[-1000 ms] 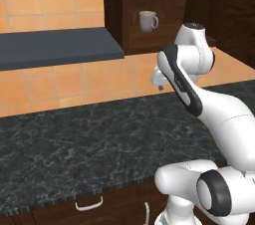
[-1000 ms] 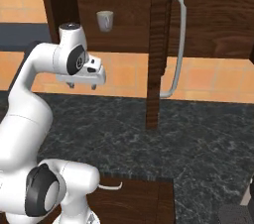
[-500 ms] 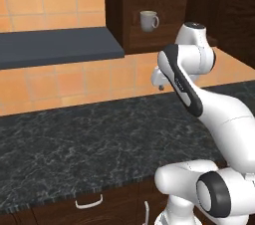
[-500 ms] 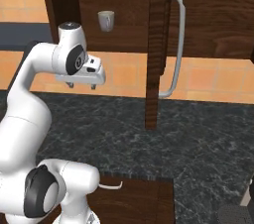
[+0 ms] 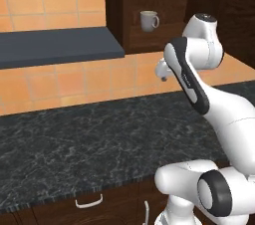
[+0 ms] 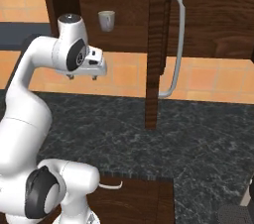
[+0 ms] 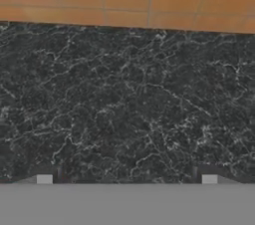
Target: Gather all objects into one cabinet and sort the glasses and bowls to opposite sides.
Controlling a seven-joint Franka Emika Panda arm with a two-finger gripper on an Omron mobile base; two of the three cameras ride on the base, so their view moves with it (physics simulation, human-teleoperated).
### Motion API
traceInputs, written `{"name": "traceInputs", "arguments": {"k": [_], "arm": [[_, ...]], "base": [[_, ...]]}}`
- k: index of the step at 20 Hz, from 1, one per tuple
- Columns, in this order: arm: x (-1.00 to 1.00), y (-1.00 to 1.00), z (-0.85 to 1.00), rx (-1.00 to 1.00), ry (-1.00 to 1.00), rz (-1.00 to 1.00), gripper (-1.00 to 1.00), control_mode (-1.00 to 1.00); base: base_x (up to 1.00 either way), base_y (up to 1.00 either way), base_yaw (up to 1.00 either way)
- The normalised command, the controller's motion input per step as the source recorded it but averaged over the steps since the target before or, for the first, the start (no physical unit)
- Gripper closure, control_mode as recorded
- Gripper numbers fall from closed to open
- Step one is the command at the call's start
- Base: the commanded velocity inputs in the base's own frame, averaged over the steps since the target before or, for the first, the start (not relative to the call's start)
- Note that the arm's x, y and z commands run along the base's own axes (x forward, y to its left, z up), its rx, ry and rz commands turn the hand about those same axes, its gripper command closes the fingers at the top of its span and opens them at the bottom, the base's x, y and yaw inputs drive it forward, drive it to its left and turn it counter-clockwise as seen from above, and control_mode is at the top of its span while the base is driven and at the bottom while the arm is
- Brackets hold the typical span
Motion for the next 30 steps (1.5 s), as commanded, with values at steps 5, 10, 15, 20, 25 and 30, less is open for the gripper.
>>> {"name": "traceInputs", "arguments": {"k": [5,10,15,20,25,30], "arm": [[0.11,-0.29,1.0,0.07,-0.31,0.27,-1.0,-1.0],[0.41,-0.21,0.87,0.06,-0.59,0.41,-1.0,-1.0],[0.13,-0.08,0.12,0.01,-0.51,0.22,-1.0,-1.0],[0.0,0.0,0.02,0.0,-0.02,-0.11,-1.0,-1.0],[0.21,0.09,0.17,0.01,-0.05,-0.3,-1.0,-1.0],[0.51,0.02,0.11,0.07,0.13,-0.07,-1.0,-1.0]], "base": [[0.0,0.0,0.0],[0.0,0.0,0.0],[0.0,0.0,0.0],[0.0,0.0,0.0],[0.0,0.0,0.0],[0.0,0.0,0.0]]}}
